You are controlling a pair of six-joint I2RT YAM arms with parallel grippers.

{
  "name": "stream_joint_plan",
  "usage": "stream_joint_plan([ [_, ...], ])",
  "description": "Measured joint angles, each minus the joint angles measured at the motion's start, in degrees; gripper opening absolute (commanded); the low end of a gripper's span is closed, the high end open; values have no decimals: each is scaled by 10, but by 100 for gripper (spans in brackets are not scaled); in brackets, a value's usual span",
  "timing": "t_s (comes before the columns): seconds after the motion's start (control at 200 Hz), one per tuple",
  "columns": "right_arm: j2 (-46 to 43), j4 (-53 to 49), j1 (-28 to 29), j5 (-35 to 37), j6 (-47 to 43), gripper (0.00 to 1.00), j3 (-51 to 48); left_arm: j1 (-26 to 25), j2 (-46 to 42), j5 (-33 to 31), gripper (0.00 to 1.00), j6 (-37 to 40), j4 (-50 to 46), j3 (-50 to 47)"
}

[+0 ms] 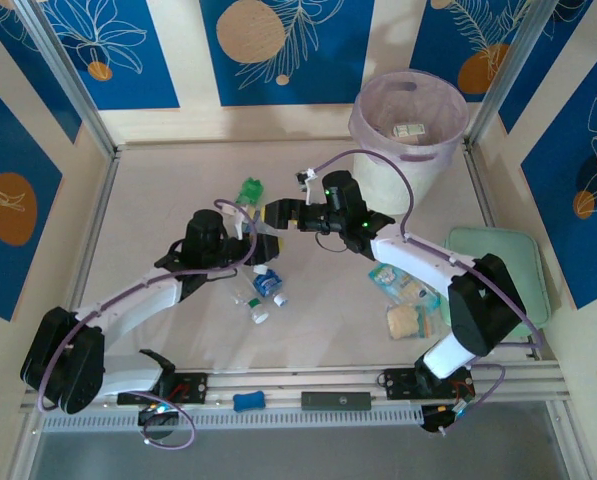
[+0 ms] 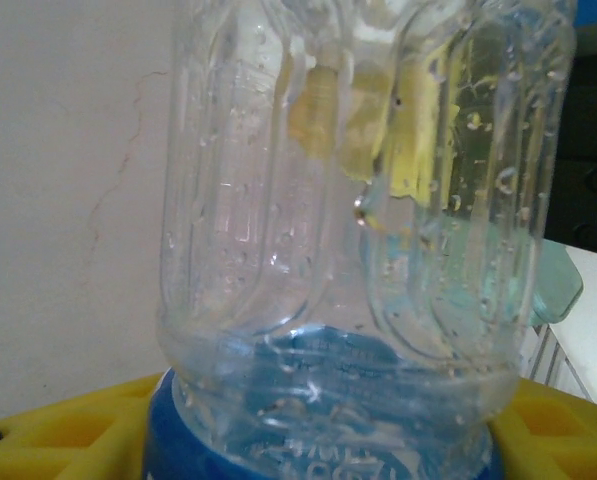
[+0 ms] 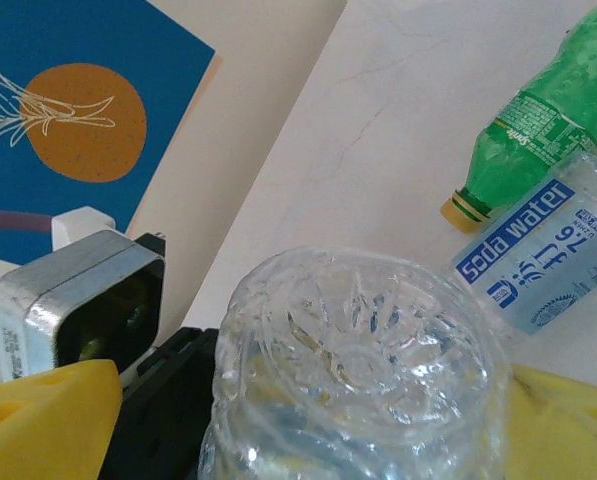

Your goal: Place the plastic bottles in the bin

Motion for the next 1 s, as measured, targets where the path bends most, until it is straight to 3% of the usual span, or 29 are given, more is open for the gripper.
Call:
stream_joint_plan([
  [0.1, 0, 0, 0, 0, 1, 82, 0, -7, 1, 3, 45, 0, 6, 2],
  [0.235, 0, -1, -3, 1, 2, 65, 0, -11, 1, 3, 45, 0, 18, 5],
  [0.325, 0, 1, -7, -2, 5, 60, 0, -12, 3, 3, 50, 0, 25, 6],
  [0.61, 0, 0, -9, -2, 3, 54, 0, -13, 8, 3, 86, -3, 31, 6],
  [0.815, 0, -20, -15, 17, -19, 53, -1, -14, 8, -6, 95, -13, 31, 6],
  [1.0, -17, -91, -37, 69, -62, 53, 0, -15, -11, -91, 100, -16, -8, 4],
])
